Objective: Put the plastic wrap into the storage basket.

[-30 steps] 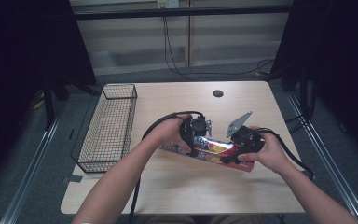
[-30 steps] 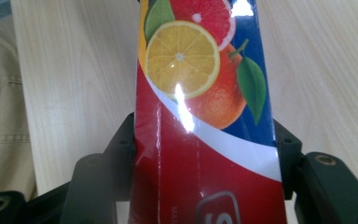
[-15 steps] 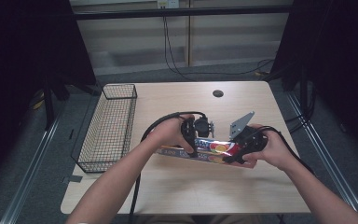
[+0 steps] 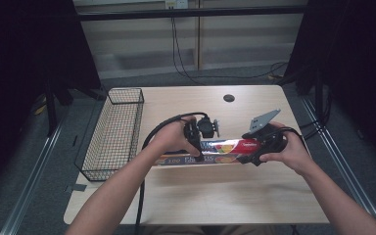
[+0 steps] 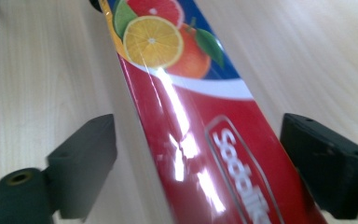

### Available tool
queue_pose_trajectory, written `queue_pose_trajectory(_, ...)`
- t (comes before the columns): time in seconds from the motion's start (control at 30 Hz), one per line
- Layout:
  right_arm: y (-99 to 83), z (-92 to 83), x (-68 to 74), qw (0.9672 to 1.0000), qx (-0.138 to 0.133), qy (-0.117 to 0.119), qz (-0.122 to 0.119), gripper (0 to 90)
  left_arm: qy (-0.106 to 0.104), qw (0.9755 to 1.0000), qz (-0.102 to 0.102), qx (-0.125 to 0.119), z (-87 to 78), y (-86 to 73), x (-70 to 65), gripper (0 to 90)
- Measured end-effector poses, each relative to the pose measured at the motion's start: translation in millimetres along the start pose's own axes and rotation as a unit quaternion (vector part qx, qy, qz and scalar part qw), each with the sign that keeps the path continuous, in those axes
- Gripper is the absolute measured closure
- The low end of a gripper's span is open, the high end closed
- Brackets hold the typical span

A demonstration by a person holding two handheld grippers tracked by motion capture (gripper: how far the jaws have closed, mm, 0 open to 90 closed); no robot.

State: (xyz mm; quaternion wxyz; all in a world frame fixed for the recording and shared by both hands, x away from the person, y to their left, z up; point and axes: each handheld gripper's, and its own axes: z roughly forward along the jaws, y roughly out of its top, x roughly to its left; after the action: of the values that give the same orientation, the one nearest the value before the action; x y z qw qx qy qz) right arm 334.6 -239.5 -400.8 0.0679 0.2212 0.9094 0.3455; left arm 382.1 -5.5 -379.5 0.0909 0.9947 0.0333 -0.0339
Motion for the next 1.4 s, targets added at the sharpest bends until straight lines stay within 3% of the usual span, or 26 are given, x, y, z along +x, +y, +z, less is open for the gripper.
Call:
queue_pose_trajectory(0.1,-1.4,-5.4,-3.4,0.9998,-0.009,-0.017,0.008,8.8,0.007,0.9999,-0.008,0.003,-1.1,-2.9,1.6,42.7)
queue_pose_trajectory(0.17,-4.5,-11.2,-8.0,0.9986,-0.017,-0.042,0.028,8.8,0.015,0.9997,-0.022,-0.001,-2.2,-6.8,3.2,42.8)
queue_pose_trajectory(0.2,-4.5,-11.2,-8.0,0.9986,-0.017,-0.042,0.028,8.8,0.015,0.9997,-0.022,-0.001,-2.2,-6.8,3.2,42.8)
queue_pose_trajectory(0.27,-9.5,-13.8,-10.6,0.9979,-0.021,-0.04,0.047,9.1,0.009,0.999,-0.044,-0.008,-5.8,-11.6,7.5,42.9)
queue_pose_trajectory(0.47,-20.9,-12.2,-9.2,0.996,-0.019,-0.049,0.072,7.6,0.014,0.9978,-0.065,-0.009,-11.2,-19.2,11.9,42.9)
queue_pose_trajectory(0.57,-22.6,-11.7,-8.5,0.9955,-0.015,-0.057,0.074,7.6,0.013,0.9965,-0.081,-0.016,-16.3,-23.7,14.4,43.0)
queue_pose_trajectory(0.6,-23.7,-10.7,-8.0,0.9956,-0.017,-0.056,0.073,7.5,0.018,0.995,-0.095,-0.026,-19.5,-26.6,14.9,43.0)
queue_pose_trajectory(0.63,-24.3,-10.1,-7.3,0.9953,-0.018,-0.057,0.076,7.5,0.011,0.9947,-0.099,-0.025,-21.5,-28.2,17.0,42.9)
queue_pose_trajectory(0.97,-27.2,1.8,3.9,0.9962,0.009,-0.063,0.06,3.4,0.022,0.9908,-0.13,-0.029,-32.3,-36.9,18.8,43.0)
queue_pose_trajectory(1.03,-27.5,3.7,6.2,0.9962,0.01,-0.064,0.057,3.6,0.034,0.9883,-0.146,-0.029,-37.4,-38.0,18.0,43.1)
queue_pose_trajectory(1.17,-27.6,4.4,11.3,0.9963,0.001,-0.061,0.06,3.4,0.036,0.9868,-0.155,-0.029,-42.8,-41.8,20.3,43.1)
queue_pose_trajectory(1.2,-27.9,4.1,12.2,0.9961,-0.002,-0.064,0.06,3.4,0.039,0.9849,-0.165,-0.035,-45.4,-45.1,20.6,43.1)
queue_pose_trajectory(1.33,-29.1,3.6,13.6,0.996,-0.006,-0.062,0.065,3.4,0.037,0.9847,-0.168,-0.029,-50.4,-50.4,22.3,43.1)
queue_pose_trajectory(1.4,-30.7,2.7,15.1,0.9953,-0.011,-0.065,0.071,3.6,0.041,0.9825,-0.179,-0.033,-52.1,-54.4,22.8,43.1)
